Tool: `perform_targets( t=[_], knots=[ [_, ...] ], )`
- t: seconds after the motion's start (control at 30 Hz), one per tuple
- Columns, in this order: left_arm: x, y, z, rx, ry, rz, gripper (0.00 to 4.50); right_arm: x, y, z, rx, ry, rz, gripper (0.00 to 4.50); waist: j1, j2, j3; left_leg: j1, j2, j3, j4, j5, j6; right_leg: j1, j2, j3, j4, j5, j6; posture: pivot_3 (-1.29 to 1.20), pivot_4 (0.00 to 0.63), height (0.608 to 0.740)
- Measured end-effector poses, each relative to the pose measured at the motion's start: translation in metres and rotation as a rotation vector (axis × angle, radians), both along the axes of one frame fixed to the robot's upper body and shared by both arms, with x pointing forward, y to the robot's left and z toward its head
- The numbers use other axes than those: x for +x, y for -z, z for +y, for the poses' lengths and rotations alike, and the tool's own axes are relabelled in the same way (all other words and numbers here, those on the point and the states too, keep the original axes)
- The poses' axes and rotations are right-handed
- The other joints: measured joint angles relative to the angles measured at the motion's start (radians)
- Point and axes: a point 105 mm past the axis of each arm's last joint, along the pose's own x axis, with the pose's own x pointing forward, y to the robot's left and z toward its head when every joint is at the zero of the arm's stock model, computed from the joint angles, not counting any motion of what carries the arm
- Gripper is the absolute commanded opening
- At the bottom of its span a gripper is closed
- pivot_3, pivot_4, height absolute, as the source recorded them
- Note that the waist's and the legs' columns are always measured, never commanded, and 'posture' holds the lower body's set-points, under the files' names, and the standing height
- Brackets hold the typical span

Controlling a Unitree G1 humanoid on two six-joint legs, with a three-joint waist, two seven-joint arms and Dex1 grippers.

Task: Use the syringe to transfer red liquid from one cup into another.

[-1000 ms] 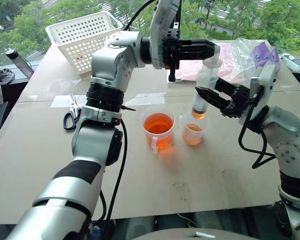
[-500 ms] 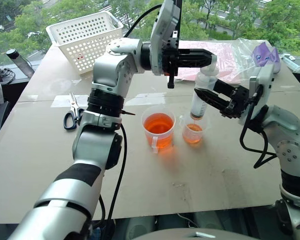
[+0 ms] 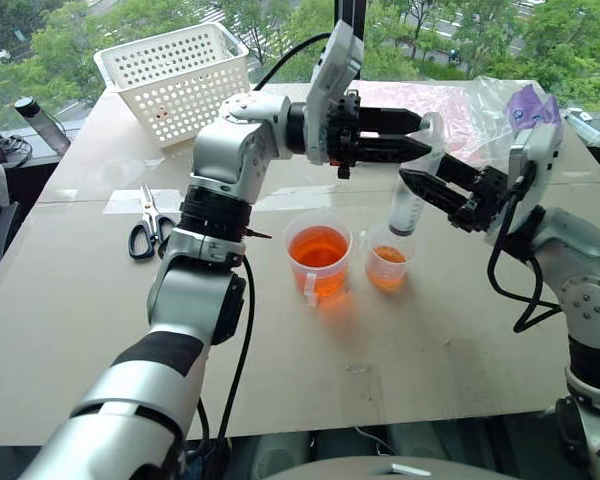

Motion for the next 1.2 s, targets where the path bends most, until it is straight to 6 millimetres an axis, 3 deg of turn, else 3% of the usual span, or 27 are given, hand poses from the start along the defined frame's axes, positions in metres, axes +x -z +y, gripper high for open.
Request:
perform_targets(
  t=[0.07,0.23,0.63,0.83,0.93,1.03,1.13,1.2],
  knots=[
    [0.001,0.002,-0.001,0.012,-0.015,0.001,4.44,-0.001,-0.005,-0.001,0.013,0.002,-0.019,1.48,-0.002,0.0,0.0,0.0,0.0,0.0,0.0,0.0,0.0,0.0,0.0,0.0,0.0,0.0,0.0,0.0,0.15,0.74],
    [-0.004,-0.004,0.017,0.052,-0.012,0.0,4.44,-0.003,-0.012,-0.001,0.028,-0.004,-0.044,1.48,-0.011,0.0,0.0,0.001,0.001,0.0,-0.001,0.0,0.0,0.0,0.002,0.002,0.0,0.0,0.0,0.0,0.15,0.74],
    [-0.015,-0.048,0.065,-0.043,-0.111,-0.04,4.44,-0.008,-0.015,0.003,0.073,-0.05,-0.021,1.48,-0.003,0.0,0.0,0.0,0.001,-0.001,0.001,0.0,0.0,0.0,0.001,0.0,0.0,0.0,0.0,0.0,0.15,0.74],
    [-0.014,-0.065,0.106,-0.095,-0.309,-0.07,4.44,-0.009,-0.036,-0.021,0.075,-0.034,0.039,1.48,-0.006,0.0,0.0,0.001,0.001,-0.001,0.0,0.0,0.0,0.0,0.0,0.001,0.0,0.0,0.0,0.0,0.15,0.74],
    [-0.012,-0.049,0.132,-0.084,-0.44,-0.009,4.44,-0.011,-0.045,-0.036,0.051,-0.039,0.122,1.48,-0.006,0.0,0.0,0.001,0.001,-0.001,0.0,0.0,0.0,0.0,-0.001,0.001,0.0,0.0,0.0,0.0,0.15,0.74],
    [-0.014,-0.021,0.164,-0.048,-0.589,0.082,4.44,-0.006,-0.039,-0.063,-0.015,0.04,0.288,1.48,-0.005,-0.002,0.001,0.001,0.001,-0.001,0.0,0.0,0.0,0.0,-0.001,0.0,-0.001,0.0,0.0,0.0,0.15,0.74],
    [-0.024,0.003,0.181,0.007,-0.677,0.117,4.44,0.0,-0.014,-0.081,-0.108,0.12,0.466,1.48,-0.003,-0.003,0.0,0.001,0.001,-0.001,0.0,0.0,0.001,0.002,-0.001,0.0,-0.006,0.0,0.0,0.0,0.15,0.74],
    [-0.037,0.029,0.2,0.06,-0.762,0.15,4.44,0.009,0.02,-0.091,-0.203,0.2,0.635,1.48,-0.008,-0.002,0.0,0.002,0.001,0.001,-0.002,-0.001,0.001,0.002,-0.002,0.003,-0.007,0.0,0.0,0.0,0.15,0.74]
  ],
)
